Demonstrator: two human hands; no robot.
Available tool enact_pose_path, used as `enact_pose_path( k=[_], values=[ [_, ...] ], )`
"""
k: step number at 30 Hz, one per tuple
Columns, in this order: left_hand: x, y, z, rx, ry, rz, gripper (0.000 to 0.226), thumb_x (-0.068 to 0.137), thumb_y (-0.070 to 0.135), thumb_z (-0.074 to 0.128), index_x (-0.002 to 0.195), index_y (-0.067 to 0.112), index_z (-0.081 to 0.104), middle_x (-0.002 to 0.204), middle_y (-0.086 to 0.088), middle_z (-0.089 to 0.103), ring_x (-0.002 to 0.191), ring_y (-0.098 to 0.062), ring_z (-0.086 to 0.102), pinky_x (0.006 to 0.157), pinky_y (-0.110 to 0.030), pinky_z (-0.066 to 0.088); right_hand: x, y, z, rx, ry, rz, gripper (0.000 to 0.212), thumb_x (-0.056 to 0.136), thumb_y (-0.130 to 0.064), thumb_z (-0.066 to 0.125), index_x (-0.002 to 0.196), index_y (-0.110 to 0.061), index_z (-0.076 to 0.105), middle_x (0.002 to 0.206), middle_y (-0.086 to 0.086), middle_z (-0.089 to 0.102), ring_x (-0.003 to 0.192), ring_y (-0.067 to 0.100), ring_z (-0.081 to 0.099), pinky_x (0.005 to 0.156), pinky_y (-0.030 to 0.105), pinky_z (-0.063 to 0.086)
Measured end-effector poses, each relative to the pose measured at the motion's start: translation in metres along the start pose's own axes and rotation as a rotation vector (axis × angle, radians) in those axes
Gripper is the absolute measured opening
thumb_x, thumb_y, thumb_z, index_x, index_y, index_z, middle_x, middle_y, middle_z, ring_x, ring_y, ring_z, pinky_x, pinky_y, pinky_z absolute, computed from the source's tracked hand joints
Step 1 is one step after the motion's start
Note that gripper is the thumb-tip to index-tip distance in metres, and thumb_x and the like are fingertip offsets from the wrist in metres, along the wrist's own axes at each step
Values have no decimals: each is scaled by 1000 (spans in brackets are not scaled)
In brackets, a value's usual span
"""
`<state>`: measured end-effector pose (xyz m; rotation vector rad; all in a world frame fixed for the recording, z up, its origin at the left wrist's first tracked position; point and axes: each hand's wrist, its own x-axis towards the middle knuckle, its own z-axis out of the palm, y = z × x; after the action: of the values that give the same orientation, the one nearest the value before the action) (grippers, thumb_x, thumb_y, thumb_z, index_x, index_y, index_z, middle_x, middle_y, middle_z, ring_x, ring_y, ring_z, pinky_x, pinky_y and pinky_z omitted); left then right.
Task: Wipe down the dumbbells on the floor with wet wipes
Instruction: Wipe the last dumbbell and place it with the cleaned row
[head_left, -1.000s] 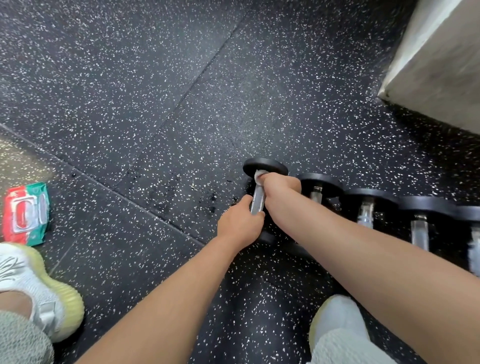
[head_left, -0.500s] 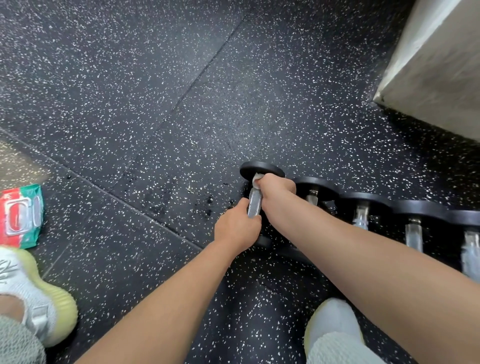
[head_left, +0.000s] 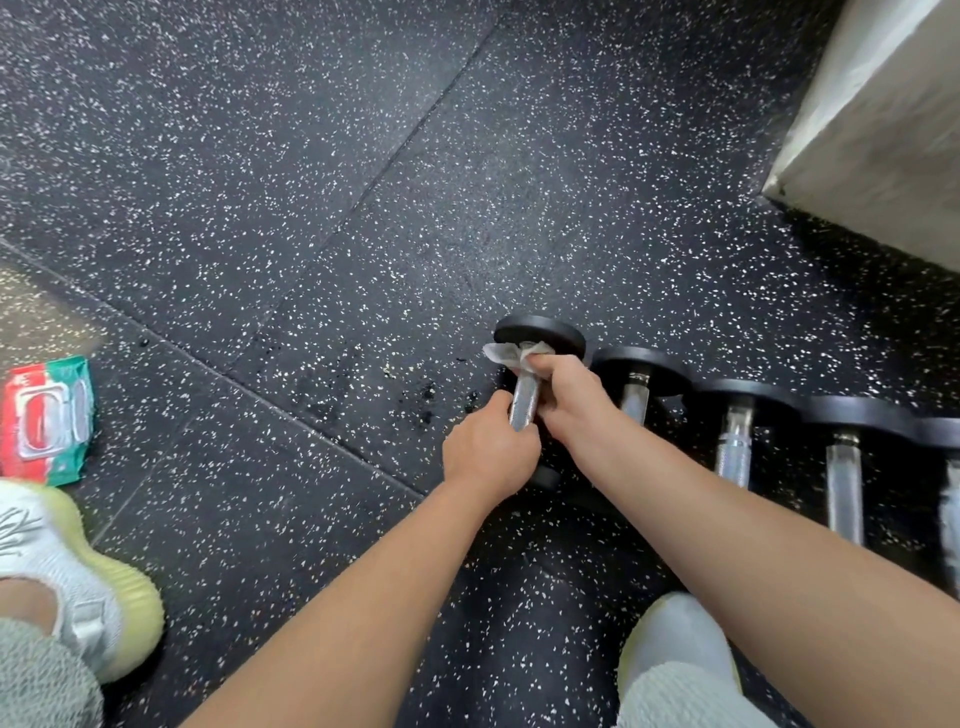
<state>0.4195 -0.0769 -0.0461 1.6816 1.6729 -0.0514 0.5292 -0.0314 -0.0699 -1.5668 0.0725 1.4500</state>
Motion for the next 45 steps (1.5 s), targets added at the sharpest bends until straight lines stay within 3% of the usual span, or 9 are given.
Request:
enact_pose_path(
  k=[4, 13, 16, 18, 22, 26, 30, 35, 45],
  values=[
    [7, -12, -5, -87, -40, -7, 31, 93, 47, 57, 123, 39, 59, 110, 3, 72, 106, -31, 64, 83, -39, 45, -9, -6, -3, 154, -162, 127, 23, 93, 4, 45, 105, 5, 65, 113, 19, 70, 108, 31, 67, 102, 39, 49],
    [15, -26, -15, -221, -112, -17, 38, 82, 52, 61, 120, 46, 64, 97, 14, 73, 98, -22, 68, 95, -44, 53, -8, -22, 18, -94, -120, 132, 20, 93, 2, 47, 101, 3, 65, 100, 16, 78, 106, 28, 71, 99, 38, 51],
    [11, -22, -14, -199, -99, -12, 31, 88, 48, 60, 119, 44, 63, 99, 11, 73, 99, -23, 67, 94, -45, 53, -2, -27, 28, -206, -2, 94, 31, 90, -5, 57, 121, -1, 58, 54, -10, 67, 80, 20, 71, 58, 24, 59],
    [8, -17, -12, -173, -75, -16, 30, 89, 50, 56, 118, 43, 62, 102, 8, 73, 101, -27, 66, 93, -45, 54, -5, -29, 34, -233, 99, 73, 19, 87, -1, 61, 100, 4, 49, 37, -3, 57, 59, 12, 67, 48, 19, 53],
    [4, -11, -8, -136, -47, -7, 30, 89, 47, 51, 116, 40, 61, 108, 2, 73, 102, -33, 65, 90, -45, 53, -16, -23, 45, -124, 235, 52, 28, 60, 7, 61, 77, -6, 44, 82, 8, 75, 60, 21, 74, 76, 35, 61],
    [5, -12, -8, -121, -56, 6, 26, 89, 42, 54, 113, 40, 62, 106, 5, 73, 102, -31, 64, 88, -42, 52, -27, -12, 39, -62, 312, 28, 12, 62, -1, 64, 71, -7, 67, 64, -1, 75, 64, 14, 72, 48, 20, 42],
    [6, -9, -11, -93, -62, 24, 26, 88, 43, 56, 113, 40, 64, 106, 6, 73, 102, -29, 64, 81, -39, 48, -36, -16, 35, -56, 427, 2, 17, 69, 1, 70, 60, -9, 59, 35, -8, 55, 44, 9, 54, 46, 19, 40],
    [4, -4, -11, -70, -59, 21, 33, 92, 48, 59, 125, 43, 63, 112, 7, 73, 109, -28, 65, 83, -38, 45, 12, -1, -5, -108, 525, -54, 32, 52, -15, 75, 80, -3, 70, 65, 7, 72, 58, 23, 70, 62, 41, 62],
    [-6, 12, -8, 19, -57, -41, 32, 96, 42, 57, 127, 34, 63, 113, 0, 72, 106, -32, 66, 90, -40, 52, -94, -60, -41, -368, 124, -86, 17, 84, 9, 65, 85, -8, 65, 94, 15, 66, 82, 26, 64, 95, 50, 58]
  ],
)
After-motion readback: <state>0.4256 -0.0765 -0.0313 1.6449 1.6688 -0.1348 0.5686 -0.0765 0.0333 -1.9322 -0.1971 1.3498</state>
